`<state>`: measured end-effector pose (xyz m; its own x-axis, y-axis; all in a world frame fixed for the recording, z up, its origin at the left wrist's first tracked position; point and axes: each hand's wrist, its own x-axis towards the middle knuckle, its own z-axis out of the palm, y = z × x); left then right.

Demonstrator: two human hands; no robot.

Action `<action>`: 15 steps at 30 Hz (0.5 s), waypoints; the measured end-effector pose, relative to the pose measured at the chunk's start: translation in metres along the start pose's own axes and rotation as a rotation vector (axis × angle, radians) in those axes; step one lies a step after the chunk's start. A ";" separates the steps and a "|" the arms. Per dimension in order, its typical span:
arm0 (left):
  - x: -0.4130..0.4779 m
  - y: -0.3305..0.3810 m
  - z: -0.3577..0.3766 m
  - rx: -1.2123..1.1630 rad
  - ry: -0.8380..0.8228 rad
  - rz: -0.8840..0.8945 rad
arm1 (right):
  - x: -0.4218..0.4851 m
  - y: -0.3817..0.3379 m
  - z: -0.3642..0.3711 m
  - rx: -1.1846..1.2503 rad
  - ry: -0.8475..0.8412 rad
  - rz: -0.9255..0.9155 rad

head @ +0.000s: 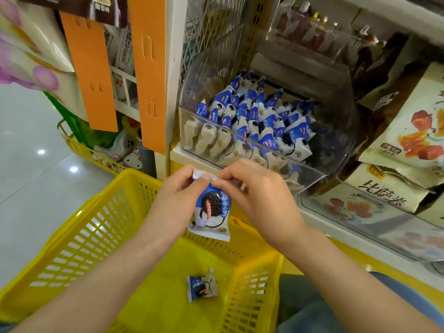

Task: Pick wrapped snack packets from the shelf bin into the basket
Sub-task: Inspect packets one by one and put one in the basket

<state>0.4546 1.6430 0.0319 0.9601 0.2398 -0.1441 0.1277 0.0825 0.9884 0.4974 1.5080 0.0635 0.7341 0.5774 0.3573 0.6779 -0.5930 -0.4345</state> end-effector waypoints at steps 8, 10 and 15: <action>-0.002 0.002 -0.003 -0.096 -0.035 -0.164 | 0.001 -0.001 0.000 0.102 -0.022 0.045; -0.002 0.003 -0.003 -0.098 -0.041 -0.177 | 0.004 0.001 0.000 0.264 0.033 0.202; -0.003 0.003 -0.001 -0.054 0.026 -0.113 | 0.010 0.005 -0.007 0.554 0.059 0.511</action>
<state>0.4513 1.6439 0.0356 0.9336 0.2507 -0.2561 0.2202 0.1627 0.9618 0.5082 1.5068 0.0705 0.9632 0.2664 0.0369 0.1455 -0.4009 -0.9045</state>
